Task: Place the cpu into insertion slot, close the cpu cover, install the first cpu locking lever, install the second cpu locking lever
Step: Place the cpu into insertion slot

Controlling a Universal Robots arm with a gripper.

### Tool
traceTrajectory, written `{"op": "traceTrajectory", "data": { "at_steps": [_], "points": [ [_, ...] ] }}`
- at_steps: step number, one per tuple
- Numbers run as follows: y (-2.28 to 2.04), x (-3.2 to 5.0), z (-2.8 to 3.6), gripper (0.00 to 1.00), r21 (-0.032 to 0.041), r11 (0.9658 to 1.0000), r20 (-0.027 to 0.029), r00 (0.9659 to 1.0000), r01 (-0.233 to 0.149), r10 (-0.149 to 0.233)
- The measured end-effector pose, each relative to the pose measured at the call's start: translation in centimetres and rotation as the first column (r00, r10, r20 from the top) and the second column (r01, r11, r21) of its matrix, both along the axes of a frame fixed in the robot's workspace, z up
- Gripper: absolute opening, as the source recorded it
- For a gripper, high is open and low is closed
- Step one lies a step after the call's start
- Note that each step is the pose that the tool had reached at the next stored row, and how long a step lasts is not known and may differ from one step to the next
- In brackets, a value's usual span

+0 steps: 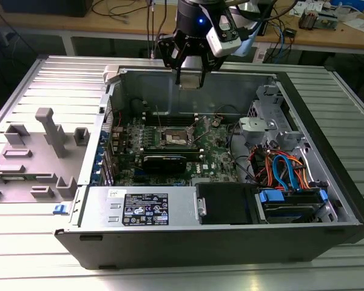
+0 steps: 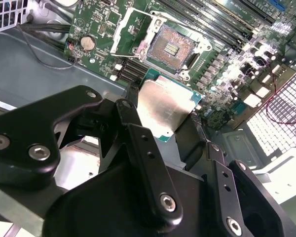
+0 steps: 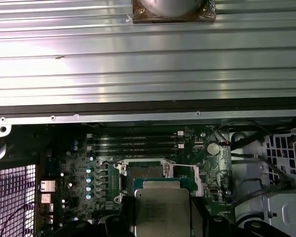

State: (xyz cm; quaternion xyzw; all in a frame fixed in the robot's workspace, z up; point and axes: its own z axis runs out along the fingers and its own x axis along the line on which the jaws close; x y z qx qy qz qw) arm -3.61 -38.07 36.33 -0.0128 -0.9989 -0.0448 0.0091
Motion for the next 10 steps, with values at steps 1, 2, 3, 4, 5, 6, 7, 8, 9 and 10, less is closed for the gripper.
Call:
{"op": "traceTrajectory", "data": {
  "at_steps": [1, 2, 3, 4, 5, 6, 7, 8, 9, 10],
  "points": [
    [-0.03, 0.00, 0.00, 0.54, 0.0000, 1.0000, 0.0000, 1.0000, 0.000, 0.000],
    [-0.06, 0.00, -0.01, 0.54, 0.0001, 1.0000, 0.0000, 1.0000, 0.000, 0.000],
    [-0.09, 0.00, -0.01, 0.54, 0.0001, 1.0000, 0.0000, 1.0000, 0.000, 0.000],
    [-0.12, 0.00, -0.01, 0.54, 0.0000, 1.0000, 0.0000, 1.0000, 0.000, 0.000],
    [-0.16, 0.00, -0.01, 0.54, 0.0000, 1.0000, 0.0000, 1.0000, 0.000, 0.000],
    [-0.18, 0.00, -0.01, 0.54, 0.0001, 1.0000, 0.0000, 1.0000, 0.000, 0.000],
    [-0.21, 0.00, -0.01, 0.54, 0.0000, 1.0000, 0.0000, 1.0000, 0.000, 0.000],
    [-0.25, 0.00, -0.01, 0.54, -0.0001, 1.0000, 0.0000, 1.0000, 0.000, 0.000],
    [-0.28, 0.00, -0.02, 0.54, 0.0001, 1.0000, 0.0000, 1.0000, 0.000, 0.000],
    [-0.30, 0.00, -0.02, 0.54, 0.0001, 1.0000, 0.0000, 1.0000, 0.000, 0.000]
  ]
}}
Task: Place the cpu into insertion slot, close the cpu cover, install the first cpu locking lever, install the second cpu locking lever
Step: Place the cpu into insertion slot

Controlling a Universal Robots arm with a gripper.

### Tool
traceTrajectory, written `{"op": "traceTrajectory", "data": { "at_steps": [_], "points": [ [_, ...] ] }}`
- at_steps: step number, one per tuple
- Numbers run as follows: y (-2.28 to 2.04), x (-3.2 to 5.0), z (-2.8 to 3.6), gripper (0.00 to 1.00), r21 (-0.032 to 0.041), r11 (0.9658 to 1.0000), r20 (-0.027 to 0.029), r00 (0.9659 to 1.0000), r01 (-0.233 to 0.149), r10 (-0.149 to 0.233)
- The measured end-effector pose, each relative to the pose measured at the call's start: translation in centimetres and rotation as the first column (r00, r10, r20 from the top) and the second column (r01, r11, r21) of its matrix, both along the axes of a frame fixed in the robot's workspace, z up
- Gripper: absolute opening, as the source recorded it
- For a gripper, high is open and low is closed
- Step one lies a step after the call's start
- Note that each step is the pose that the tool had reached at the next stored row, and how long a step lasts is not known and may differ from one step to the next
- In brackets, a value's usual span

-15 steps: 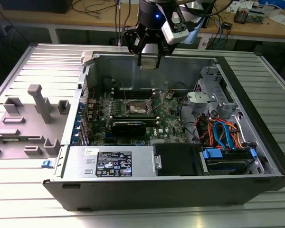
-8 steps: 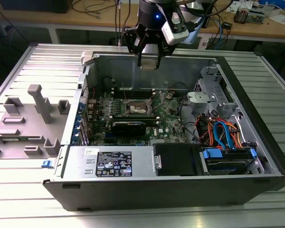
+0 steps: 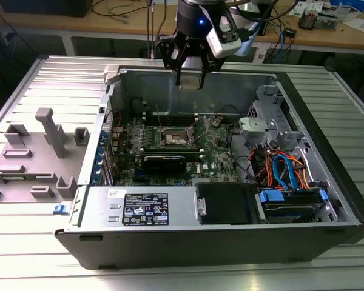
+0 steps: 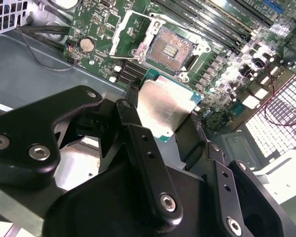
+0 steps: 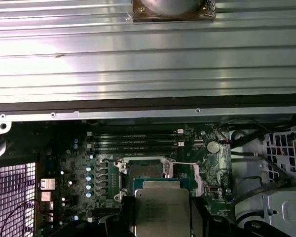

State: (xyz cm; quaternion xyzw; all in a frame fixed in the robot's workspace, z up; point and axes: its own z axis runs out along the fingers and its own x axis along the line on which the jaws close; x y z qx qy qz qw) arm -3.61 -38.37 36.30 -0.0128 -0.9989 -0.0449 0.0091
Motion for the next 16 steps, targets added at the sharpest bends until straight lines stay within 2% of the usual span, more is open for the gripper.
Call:
{"op": "traceTrajectory", "data": {
  "at_steps": [6, 8, 10, 12, 16],
  "points": [
    [-0.23, 0.00, -0.04, 0.54, -0.0003, 1.0000, 0.0000, 1.0000, 0.000, 0.000],
    [-0.24, 0.01, -0.09, 0.54, -0.0038, 1.0000, 0.0000, 1.0000, 0.008, -0.008],
    [-0.24, 0.00, -0.14, 0.54, -0.0055, 0.9992, -0.0001, 0.9992, 0.041, -0.041],
    [-0.25, 0.01, -0.22, 0.54, -0.0051, 0.9967, 0.0000, 0.9967, 0.081, -0.081],
    [-0.28, 0.00, -0.31, 0.54, -0.0053, 0.9919, 0.0000, 0.9919, 0.127, -0.127]
  ]
}}
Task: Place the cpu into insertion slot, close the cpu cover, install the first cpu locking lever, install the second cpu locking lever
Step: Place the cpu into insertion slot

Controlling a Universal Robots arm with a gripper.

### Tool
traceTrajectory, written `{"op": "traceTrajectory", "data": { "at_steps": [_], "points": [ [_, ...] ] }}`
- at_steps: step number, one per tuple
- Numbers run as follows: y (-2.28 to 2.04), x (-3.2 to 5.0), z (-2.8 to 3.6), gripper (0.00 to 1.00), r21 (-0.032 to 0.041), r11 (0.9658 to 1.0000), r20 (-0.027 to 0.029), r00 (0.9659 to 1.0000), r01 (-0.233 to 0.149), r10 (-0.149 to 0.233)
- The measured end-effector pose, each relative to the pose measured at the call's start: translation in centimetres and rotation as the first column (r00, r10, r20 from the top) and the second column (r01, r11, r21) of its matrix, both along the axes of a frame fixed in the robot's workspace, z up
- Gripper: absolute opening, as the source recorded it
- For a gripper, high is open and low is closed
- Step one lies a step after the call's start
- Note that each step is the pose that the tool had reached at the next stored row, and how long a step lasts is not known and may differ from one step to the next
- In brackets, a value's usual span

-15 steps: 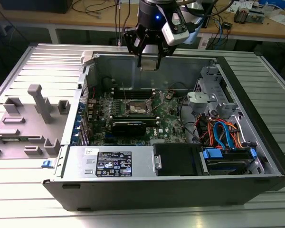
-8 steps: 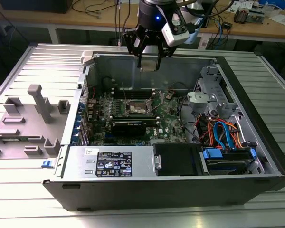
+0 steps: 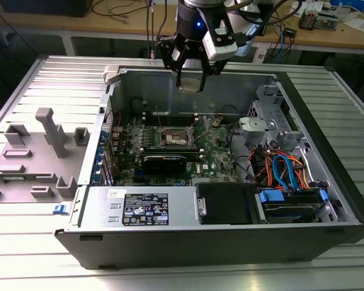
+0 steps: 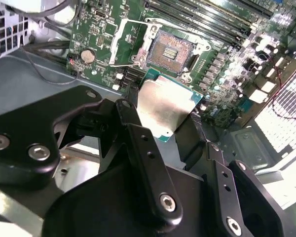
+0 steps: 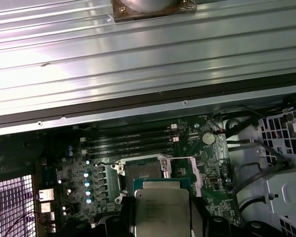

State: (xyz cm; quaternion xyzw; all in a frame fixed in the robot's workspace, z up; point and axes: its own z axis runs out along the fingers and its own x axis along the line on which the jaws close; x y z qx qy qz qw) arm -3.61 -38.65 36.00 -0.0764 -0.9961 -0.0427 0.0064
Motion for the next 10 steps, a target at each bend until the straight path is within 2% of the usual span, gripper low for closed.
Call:
{"op": "traceTrajectory", "data": {
  "at_steps": [6, 10],
  "points": [
    [0.00, 0.00, -0.11, 0.54, 0.0000, 0.9983, 0.0000, 0.9983, 0.058, -0.058],
    [0.00, 0.00, -0.12, 0.54, 0.0001, 0.9980, 0.0000, 0.9980, 0.064, -0.064]
  ]
}}
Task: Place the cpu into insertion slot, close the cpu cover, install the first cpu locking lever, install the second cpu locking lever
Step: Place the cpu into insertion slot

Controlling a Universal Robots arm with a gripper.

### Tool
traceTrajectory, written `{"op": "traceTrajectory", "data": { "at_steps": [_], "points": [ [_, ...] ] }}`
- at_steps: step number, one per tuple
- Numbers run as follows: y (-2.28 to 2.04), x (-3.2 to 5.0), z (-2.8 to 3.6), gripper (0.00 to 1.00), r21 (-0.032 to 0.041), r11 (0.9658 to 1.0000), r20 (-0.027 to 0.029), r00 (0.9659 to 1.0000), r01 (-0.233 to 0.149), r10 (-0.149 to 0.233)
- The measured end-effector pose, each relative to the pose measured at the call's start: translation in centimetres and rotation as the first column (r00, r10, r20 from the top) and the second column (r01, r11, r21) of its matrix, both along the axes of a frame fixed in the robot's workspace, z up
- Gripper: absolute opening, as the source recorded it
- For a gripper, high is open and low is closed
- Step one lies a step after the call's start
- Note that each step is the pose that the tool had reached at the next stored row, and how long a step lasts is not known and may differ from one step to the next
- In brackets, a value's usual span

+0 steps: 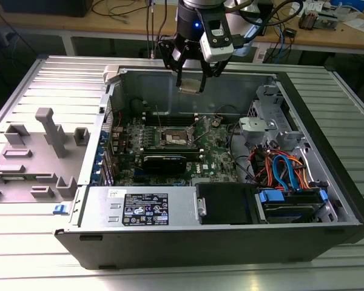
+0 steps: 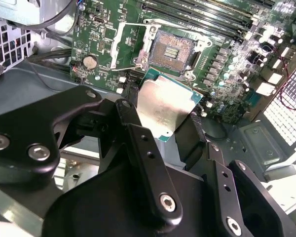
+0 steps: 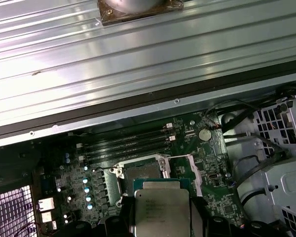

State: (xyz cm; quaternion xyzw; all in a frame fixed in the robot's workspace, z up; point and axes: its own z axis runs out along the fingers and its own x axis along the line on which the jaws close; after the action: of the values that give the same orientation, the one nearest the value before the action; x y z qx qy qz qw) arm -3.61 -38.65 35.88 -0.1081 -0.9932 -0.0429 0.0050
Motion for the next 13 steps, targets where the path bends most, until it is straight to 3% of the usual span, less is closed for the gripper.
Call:
{"op": "traceTrajectory", "data": {
  "at_steps": [13],
  "points": [
    [0.00, 0.00, -0.04, 0.54, -0.0004, 1.0000, 0.0000, 1.0000, 0.009, -0.009]
  ]
}}
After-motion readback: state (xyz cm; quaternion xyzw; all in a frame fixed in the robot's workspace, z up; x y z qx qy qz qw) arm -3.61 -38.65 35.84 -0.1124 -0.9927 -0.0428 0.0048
